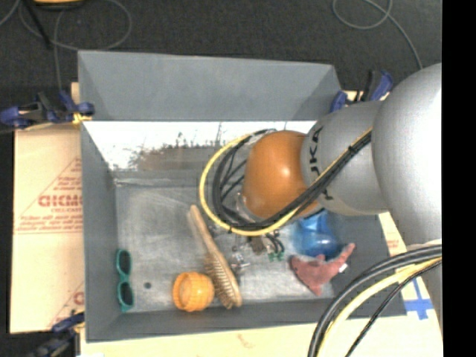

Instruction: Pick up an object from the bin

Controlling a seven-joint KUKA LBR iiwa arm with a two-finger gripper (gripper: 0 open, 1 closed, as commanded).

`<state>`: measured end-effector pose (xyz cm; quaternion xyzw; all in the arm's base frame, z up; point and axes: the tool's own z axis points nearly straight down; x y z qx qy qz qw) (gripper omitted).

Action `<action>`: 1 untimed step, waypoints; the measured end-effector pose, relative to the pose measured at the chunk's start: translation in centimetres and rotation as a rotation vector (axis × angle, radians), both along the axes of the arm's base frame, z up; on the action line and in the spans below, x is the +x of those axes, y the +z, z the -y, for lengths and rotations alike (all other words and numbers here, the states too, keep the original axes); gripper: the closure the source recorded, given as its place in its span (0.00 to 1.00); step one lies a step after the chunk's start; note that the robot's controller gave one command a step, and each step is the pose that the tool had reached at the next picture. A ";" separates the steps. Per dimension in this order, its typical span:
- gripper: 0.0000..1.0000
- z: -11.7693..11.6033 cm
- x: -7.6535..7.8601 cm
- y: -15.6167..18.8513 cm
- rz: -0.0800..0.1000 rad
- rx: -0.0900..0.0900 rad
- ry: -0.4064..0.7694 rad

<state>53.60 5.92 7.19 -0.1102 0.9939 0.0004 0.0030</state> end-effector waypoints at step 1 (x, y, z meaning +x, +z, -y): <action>0.00 0.0 0.0 0.0 0.000 0.000 0.000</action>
Offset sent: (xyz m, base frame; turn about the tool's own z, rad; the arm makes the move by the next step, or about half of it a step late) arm -0.0357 0.0825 -0.0019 -0.3225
